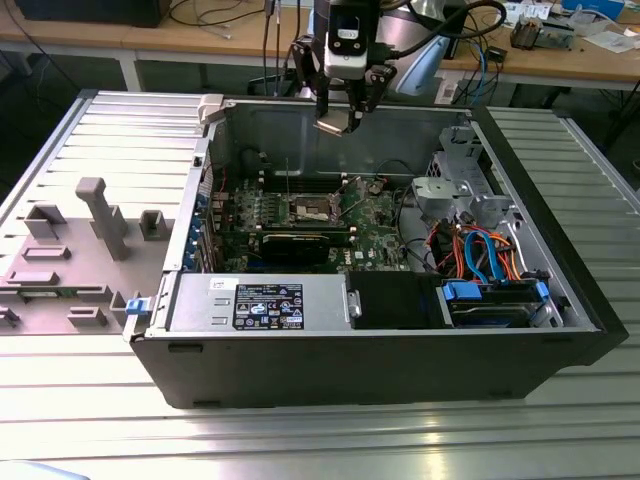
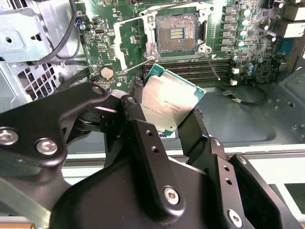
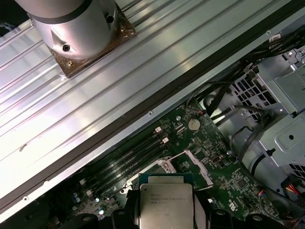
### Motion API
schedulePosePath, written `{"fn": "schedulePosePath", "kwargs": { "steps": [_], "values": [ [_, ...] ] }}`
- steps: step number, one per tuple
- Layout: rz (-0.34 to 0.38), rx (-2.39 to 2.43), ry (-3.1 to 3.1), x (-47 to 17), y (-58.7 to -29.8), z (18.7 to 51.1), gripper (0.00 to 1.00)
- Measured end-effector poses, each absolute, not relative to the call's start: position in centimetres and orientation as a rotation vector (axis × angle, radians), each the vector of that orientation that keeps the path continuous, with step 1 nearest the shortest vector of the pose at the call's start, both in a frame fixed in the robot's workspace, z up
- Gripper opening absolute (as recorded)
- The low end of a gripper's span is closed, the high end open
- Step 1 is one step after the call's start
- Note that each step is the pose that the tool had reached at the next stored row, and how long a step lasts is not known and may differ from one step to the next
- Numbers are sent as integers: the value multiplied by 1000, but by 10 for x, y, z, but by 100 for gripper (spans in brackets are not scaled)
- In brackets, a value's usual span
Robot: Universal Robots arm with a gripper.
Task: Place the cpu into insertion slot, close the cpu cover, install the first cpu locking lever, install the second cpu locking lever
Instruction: 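Place the cpu into insertion slot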
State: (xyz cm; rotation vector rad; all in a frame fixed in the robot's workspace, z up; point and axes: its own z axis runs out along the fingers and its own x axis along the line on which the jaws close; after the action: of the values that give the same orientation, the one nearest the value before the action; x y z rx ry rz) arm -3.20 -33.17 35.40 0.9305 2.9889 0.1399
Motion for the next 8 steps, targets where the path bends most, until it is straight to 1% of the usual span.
{"fn": "schedulePosePath", "kwargs": {
  "steps": [8],
  "values": [
    [140, 951, 2982, -32, -332, 354, 54]
  ]
}}
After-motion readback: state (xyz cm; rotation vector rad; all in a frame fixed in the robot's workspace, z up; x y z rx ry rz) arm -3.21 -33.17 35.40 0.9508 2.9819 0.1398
